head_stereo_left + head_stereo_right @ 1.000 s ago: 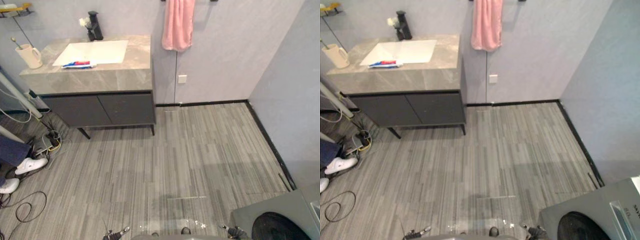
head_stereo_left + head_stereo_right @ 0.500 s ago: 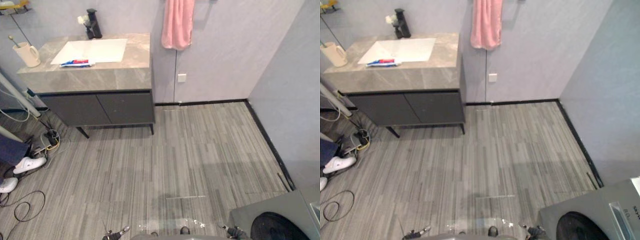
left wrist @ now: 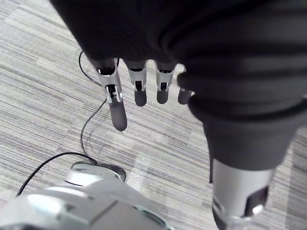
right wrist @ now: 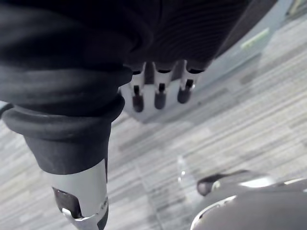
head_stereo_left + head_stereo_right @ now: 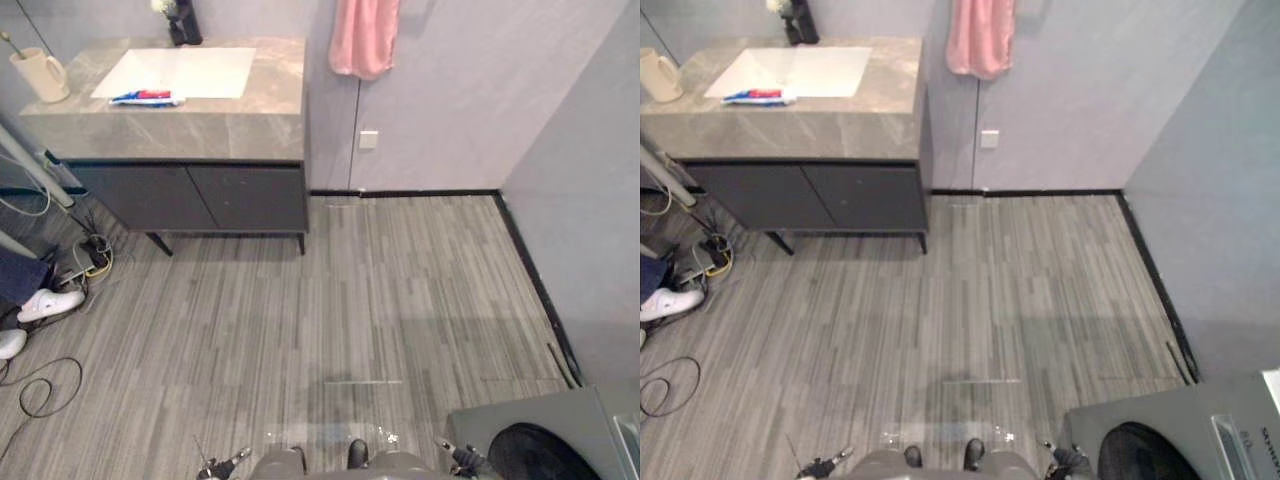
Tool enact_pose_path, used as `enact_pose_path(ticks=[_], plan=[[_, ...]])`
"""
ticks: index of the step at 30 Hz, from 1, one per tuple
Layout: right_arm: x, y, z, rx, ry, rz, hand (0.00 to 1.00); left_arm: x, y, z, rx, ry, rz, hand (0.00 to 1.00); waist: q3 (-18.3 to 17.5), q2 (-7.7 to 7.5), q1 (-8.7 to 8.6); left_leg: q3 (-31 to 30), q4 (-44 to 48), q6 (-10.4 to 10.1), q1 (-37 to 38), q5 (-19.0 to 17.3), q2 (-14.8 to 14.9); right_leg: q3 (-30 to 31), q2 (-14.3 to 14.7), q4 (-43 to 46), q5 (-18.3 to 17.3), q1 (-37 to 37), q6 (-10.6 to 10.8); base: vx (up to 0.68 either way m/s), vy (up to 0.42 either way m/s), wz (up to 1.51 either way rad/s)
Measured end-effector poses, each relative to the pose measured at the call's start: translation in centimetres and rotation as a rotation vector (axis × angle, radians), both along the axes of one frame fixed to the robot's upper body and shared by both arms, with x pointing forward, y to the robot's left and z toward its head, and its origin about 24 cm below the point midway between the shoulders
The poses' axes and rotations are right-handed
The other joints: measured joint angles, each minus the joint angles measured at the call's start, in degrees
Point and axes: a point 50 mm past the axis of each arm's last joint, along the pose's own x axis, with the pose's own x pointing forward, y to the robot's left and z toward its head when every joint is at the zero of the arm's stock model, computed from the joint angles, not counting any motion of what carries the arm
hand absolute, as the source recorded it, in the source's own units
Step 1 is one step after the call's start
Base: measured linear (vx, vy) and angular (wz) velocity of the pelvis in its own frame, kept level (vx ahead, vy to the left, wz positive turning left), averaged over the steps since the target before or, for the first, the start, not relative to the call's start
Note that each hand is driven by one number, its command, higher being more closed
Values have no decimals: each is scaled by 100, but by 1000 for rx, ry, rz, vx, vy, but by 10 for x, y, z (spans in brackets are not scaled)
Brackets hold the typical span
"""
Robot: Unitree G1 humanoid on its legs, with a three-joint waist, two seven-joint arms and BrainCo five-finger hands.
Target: Organize washtable
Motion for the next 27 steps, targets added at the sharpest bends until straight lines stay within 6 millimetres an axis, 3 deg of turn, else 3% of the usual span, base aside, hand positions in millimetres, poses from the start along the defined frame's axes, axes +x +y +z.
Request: enact_pose_path(ticks=[2, 4, 6, 9, 11, 12, 13, 15, 16, 17, 19, 20, 21, 24, 26, 27], plan=[[5, -1, 1, -2, -16, 10, 0, -1, -2, 0, -6, -13, 33, 0, 48, 33, 65, 22, 1411, 168, -722, 226, 226, 56, 9, 18, -88, 126, -70, 130, -62, -12], [9, 1, 2, -1, -25, 29, 0, -2, -5, 0, -16, -12, 41, 0, 37, 50, 148, 34, 1653, 213, -987, 180, 308, 258, -9, 26, -104, 273, -20, 238, 16, -37], [19, 9, 3, 15, -44, 58, 0, -6, -6, -1, -18, -5, 46, 0, 28, 73, 146, 44, 1213, 139, -1167, 130, 306, 412, -23, -103, -104, 375, 19, 224, 67, -45], [30, 13, 5, 17, -68, 82, 0, -6, -9, -1, -23, -8, 39, 0, -81, 140, 296, -101, -500, 87, -1236, 258, 125, 826, -63, -390, -165, 495, 222, 353, 200, -75], [28, 12, 4, 17, -61, 82, 0, -14, -11, -3, -30, 15, 41, 0, -186, 220, 336, -179, -709, 315, -1128, 546, 69, 1038, -116, -220, -492, 598, 426, 416, 289, -66], [23, 19, 2, 35, -51, 79, 0, -19, -4, -3, -11, 25, 43, 0, -327, 12, 344, 40, -662, 388, -1029, 380, -53, 1011, -339, 39, -598, 586, 583, 491, 252, -57], [22, 26, 1, 54, -51, 82, 0, -17, -2, -2, -2, 19, 40, 0, -391, -83, 435, 241, -751, 464, -859, 276, -122, 972, -466, 536, -608, 384, 707, 548, 265, -65], [24, 33, 2, 66, -58, 100, 0, -16, 0, -1, 4, 14, 29, 0, -393, -132, 444, 357, -967, 543, -525, 209, -238, 867, -607, 1520, -464, -6, 977, 370, 193, -36], [28, 32, 3, 60, -76, 109, 0, -16, 0, -2, 6, 22, 13, 0, -382, -129, 408, 364, -1184, 579, -211, 131, -343, 698, -732, 2486, -165, -359, 1272, 359, 192, -3], [30, 30, 5, 51, -89, 109, 0, -14, 0, -2, 10, 25, -7, 0, -348, -89, 374, 354, -1279, 592, 96, -2, -362, 500, -891, 3413, -31, -668, 1349, 432, 210, 6], [31, 28, 6, 43, -96, 108, 0, -15, 0, -2, 13, 29, -2, 0, -297, -6, 338, 313, -1401, 593, 521, -133, -363, 60, -1096, 4032, -101, -881, 1217, 292, 70, 10], [33, 28, 6, 43, -101, 109, 0, -17, 0, -2, 15, 36, 5, 0, -295, -8, 287, 286, -1624, 585, 881, -143, -345, -291, -1217, 4092, -240, -1007, 994, 372, 32, 15], [35, 27, 7, 42, -107, 105, 0, -17, 0, -2, 13, 39, 6, 0, -289, 25, 260, 273, -1814, 573, 1149, -135, -264, -645, -1227, 3788, -409, -1140, 836, 420, -4, 17], [40, 24, 8, 39, -111, 82, 0, -20, -1, -4, 10, 52, 6, 0, -269, 57, 124, 129, -1970, 564, 1380, -130, -68, -1038, -1110, 2334, -384, -1454, 700, 364, -105, 30], [42, 18, 8, 28, -102, 86, 0, -22, -2, -5, 4, 62, 2, 0, -181, 87, 117, 44, -2101, 559, 1628, -133, 14, -1036, -969, 944, 315, -1525, 587, 382, -210, 33], [38, 19, 5, 32, -83, 86, 0, -27, 2, -4, 13, 74, 3, 0, -164, -18, 124, -34, -2176, 364, 1822, -148, -98, -1017, -978, 186, 1149, -1452, 488, 416, -243, 23]])
